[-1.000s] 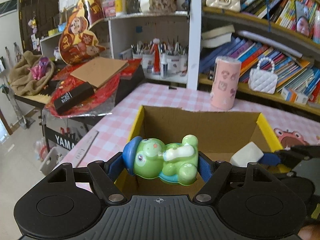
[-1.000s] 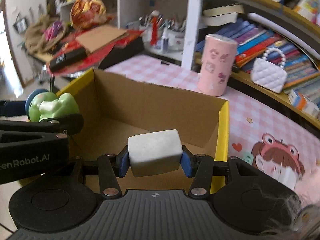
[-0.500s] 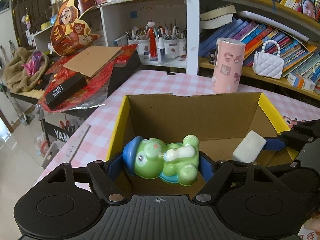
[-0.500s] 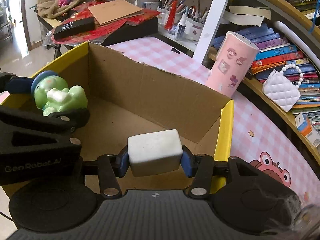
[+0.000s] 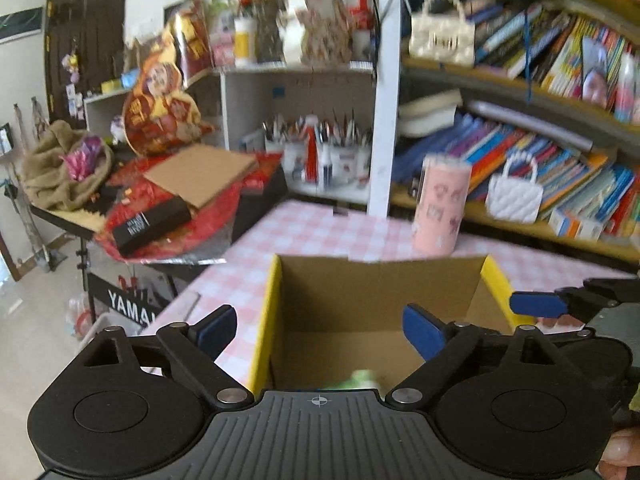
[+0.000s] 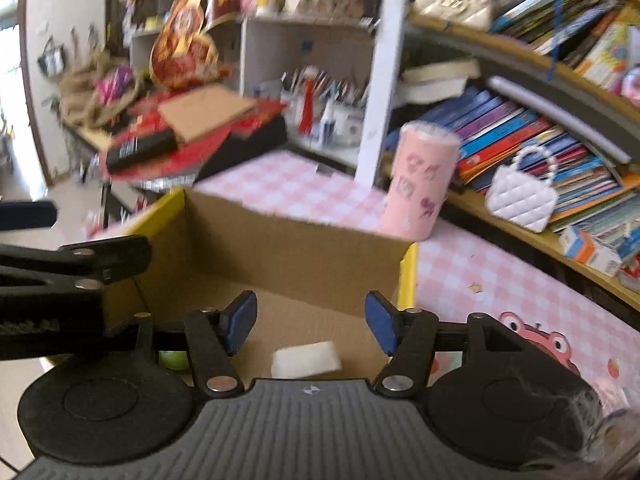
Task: Organize objects
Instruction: 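Open both grippers to drop the eraser and turtle into the yellow box, then move both grippers back toward the toys beside the box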
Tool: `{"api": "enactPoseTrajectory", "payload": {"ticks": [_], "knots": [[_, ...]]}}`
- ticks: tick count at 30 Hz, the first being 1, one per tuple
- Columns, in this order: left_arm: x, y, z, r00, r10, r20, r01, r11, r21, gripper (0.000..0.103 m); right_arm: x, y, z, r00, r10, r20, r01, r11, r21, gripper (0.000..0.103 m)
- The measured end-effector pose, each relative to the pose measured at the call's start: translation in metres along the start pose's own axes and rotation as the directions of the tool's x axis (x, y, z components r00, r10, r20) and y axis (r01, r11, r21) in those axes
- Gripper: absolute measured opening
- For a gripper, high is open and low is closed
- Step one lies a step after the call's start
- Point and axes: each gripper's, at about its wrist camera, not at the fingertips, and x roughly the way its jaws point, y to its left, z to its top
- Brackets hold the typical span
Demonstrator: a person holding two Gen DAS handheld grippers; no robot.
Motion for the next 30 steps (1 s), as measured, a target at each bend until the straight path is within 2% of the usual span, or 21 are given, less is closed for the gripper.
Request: {"api": "enactPoseTrajectory", "payload": {"ticks": [4, 8, 15, 25, 30], "knots": [[-0.030, 0.010, -0.005, 0.999, -0.004, 0.046, 0.005, 1.000, -0.023, 0.095, -0.035, 0.002, -0.007, 0.997, -0.045, 0.066, 0.042, 0.998, 0.046, 0.058], [-0.048, 0.020, -0.021, 0.999, 0.000, 0.046, 0.002, 0.999, -0.041, 0.095, -0.065, 0.007, -0.029, 0.992, -0.094, 0.084, 0.086, 0.992, 0.092, 0.058], [-0.073, 0.032, -0.062, 1.000, -0.002, -0.016, 0.001, 0.998, -0.070, 0.095, -0.099, 0.032, -0.081, 0.987, -0.154, 0.049, 0.146, 0.980, 0.132, 0.057], [-0.119, 0.038, -0.120, 0.996, 0.007, -0.088, -0.010, 1.000, -0.028, 0.095, -0.142, 0.079, -0.150, 0.981, -0.190, -0.028, 0.192, 0.969, 0.154, 0.057], [-0.139, 0.038, -0.142, 0.994, 0.002, -0.112, -0.002, 1.000, 0.003, 0.095, -0.163, 0.088, -0.176, 0.977, -0.204, -0.059, 0.211, 0.960, 0.183, 0.057]]}}
